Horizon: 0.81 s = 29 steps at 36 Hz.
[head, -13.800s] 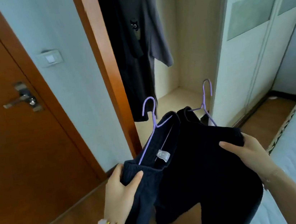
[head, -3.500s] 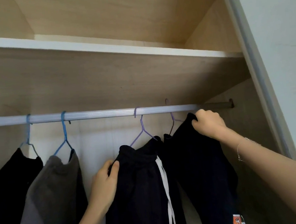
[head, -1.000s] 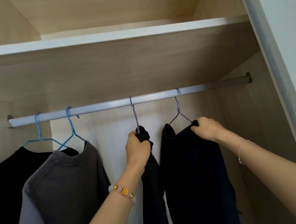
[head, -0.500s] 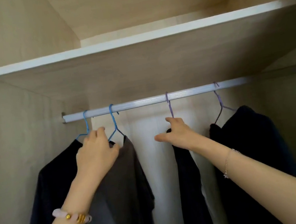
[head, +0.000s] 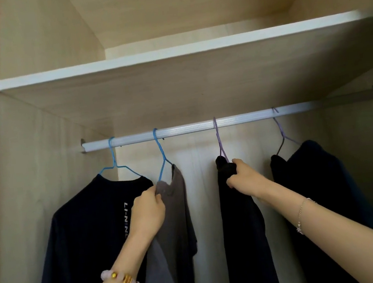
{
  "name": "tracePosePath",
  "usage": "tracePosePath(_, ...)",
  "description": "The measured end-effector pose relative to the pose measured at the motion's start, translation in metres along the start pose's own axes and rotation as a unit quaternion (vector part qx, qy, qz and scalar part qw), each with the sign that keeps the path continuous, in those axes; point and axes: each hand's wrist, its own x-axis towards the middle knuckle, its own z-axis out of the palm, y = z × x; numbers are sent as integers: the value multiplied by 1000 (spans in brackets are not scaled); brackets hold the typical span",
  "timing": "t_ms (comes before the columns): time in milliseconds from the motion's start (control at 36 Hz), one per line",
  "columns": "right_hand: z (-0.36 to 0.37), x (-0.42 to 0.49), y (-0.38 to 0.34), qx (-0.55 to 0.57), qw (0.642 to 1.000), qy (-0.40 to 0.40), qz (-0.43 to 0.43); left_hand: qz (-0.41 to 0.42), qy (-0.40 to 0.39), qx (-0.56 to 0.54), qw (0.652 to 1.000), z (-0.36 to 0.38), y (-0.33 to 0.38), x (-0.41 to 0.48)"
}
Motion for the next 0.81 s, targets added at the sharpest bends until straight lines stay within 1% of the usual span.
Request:
tracePosePath(278, -8, -3, 7, 21, 1000, -5, -9, 29, -9, -1, 1000, 20, 17, -2)
tracePosePath(528, -9, -6, 8, 38, 999, -6, -22, 13, -41, -28, 999, 17, 23, -4)
tracePosePath(667, -12, -9, 13, 81, 996, -1, -26, 7, -55, -82, 995, 15, 23, -10)
tracePosePath(806, -15, -14, 18, 106, 994, -11, -10, 4, -41, -126, 991, 13, 21, -17)
